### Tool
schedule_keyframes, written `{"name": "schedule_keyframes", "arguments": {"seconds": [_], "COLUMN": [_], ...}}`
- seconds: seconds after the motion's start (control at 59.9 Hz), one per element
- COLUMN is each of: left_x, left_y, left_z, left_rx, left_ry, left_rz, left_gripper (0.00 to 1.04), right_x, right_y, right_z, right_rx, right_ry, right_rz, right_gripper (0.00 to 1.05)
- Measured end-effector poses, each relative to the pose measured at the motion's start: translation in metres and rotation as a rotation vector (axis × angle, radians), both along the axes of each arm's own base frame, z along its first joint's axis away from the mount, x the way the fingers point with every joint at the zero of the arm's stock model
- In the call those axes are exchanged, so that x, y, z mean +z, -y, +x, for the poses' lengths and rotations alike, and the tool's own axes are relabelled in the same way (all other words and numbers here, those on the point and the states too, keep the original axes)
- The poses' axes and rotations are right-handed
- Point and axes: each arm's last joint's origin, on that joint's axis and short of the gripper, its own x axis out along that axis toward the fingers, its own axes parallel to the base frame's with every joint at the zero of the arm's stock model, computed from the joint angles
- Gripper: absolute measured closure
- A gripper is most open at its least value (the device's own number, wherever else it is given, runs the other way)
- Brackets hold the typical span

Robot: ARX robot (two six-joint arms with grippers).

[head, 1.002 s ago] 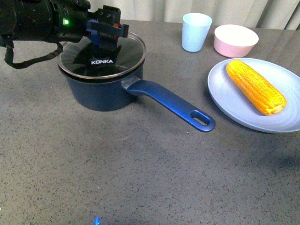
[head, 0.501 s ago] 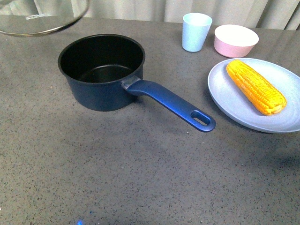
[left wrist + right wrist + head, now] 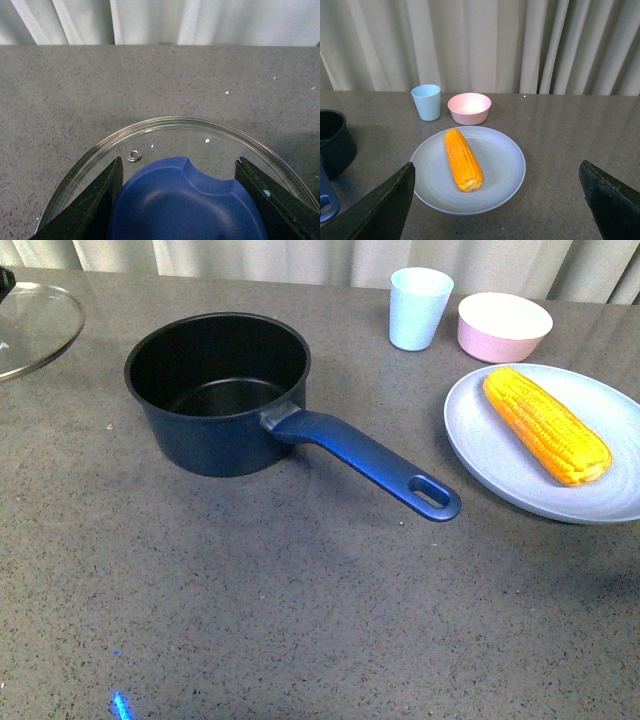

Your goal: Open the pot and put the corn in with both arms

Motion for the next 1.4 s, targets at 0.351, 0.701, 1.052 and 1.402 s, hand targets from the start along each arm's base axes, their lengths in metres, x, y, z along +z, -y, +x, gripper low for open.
{"name": "schedule_keyframes", "arguments": {"seconds": [0.351, 0.701, 1.052, 1.402], "left_x": [-0.037, -0.069, -0.083, -0.088], "left_y": [-0.018, -0.016, -0.013, -0.012], "left_z": [-0.001, -0.003, -0.004, -0.009], "left_rx": [0.074, 0.04, 0.033, 0.021], "left_ry": [-0.025, -0.043, -0.046, -0.047], "left_rz": [-0.027, -0.026, -0.023, -0.019], "left_gripper": [0.45, 0.45, 0.45, 0.08], "right_x": [0.0, 0.0, 0.0, 0.0], "right_y": [0.0, 0.0, 0.0, 0.0], "right_z": [0.0, 0.0, 0.0, 0.0], "right_rx": [0.0, 0.0, 0.0, 0.0], "right_ry": [0.0, 0.0, 0.0, 0.0], "right_rz": [0.002, 0.002, 0.002, 0.002], "right_gripper": [0.09, 0.09, 0.09, 0.09]}}
